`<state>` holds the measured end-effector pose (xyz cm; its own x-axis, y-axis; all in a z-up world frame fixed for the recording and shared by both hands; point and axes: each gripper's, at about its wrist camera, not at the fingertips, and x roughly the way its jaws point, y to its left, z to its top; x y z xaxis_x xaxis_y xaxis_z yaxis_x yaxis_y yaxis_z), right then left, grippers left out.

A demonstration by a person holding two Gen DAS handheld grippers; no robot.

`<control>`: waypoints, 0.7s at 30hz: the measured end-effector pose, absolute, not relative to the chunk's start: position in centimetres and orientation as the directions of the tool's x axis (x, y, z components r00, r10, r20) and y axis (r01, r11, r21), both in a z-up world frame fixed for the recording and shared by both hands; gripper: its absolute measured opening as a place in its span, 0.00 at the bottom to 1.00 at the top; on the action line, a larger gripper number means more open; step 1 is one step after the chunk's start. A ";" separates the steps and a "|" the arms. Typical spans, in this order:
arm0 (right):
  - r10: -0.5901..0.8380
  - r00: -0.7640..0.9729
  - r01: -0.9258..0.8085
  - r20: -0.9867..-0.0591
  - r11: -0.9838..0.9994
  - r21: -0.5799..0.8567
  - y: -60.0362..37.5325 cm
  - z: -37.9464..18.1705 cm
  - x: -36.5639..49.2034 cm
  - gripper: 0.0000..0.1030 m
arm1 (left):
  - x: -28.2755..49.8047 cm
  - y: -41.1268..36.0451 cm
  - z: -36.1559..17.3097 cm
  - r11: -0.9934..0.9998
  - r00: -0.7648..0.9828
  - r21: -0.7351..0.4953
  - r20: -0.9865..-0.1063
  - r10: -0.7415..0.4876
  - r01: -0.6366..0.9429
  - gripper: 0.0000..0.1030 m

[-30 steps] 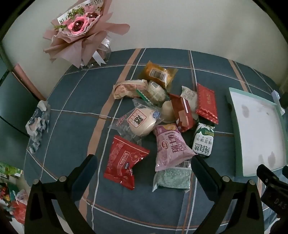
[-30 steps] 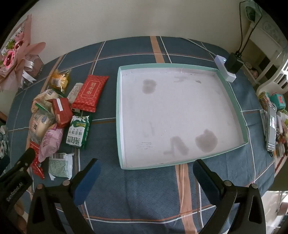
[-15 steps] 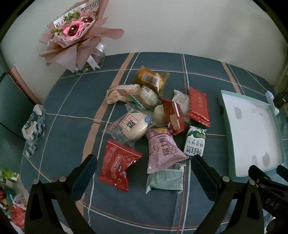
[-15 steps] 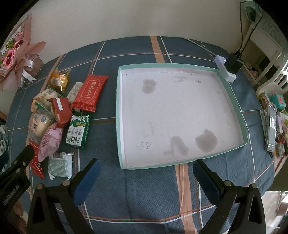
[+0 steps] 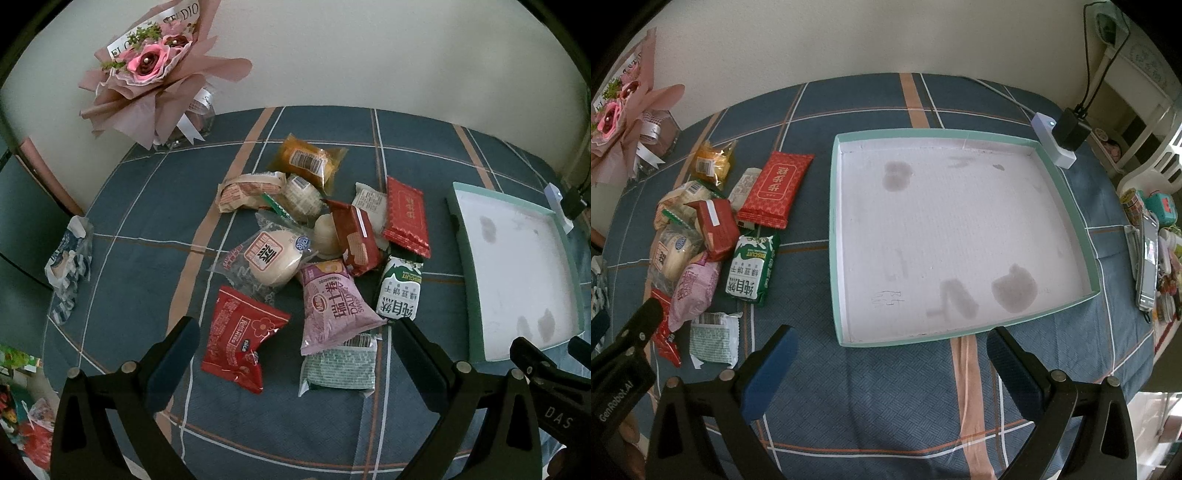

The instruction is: Organize snacks

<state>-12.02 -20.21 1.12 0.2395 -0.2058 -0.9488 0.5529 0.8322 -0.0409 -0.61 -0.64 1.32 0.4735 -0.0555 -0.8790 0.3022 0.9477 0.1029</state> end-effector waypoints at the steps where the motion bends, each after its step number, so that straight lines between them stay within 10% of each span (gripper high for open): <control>1: -0.206 0.239 0.553 -0.949 0.832 -0.041 -20.2 1.1 -12.0 1.00 | -0.6 -0.6 1.3 0.948 0.473 0.104 -0.879 -0.054 0.302 1.00; 21: -0.207 0.238 0.552 -0.949 0.832 -0.043 -20.2 0.9 -12.0 1.00 | -0.6 -0.7 1.2 0.947 0.473 0.107 -0.880 -0.052 0.303 1.00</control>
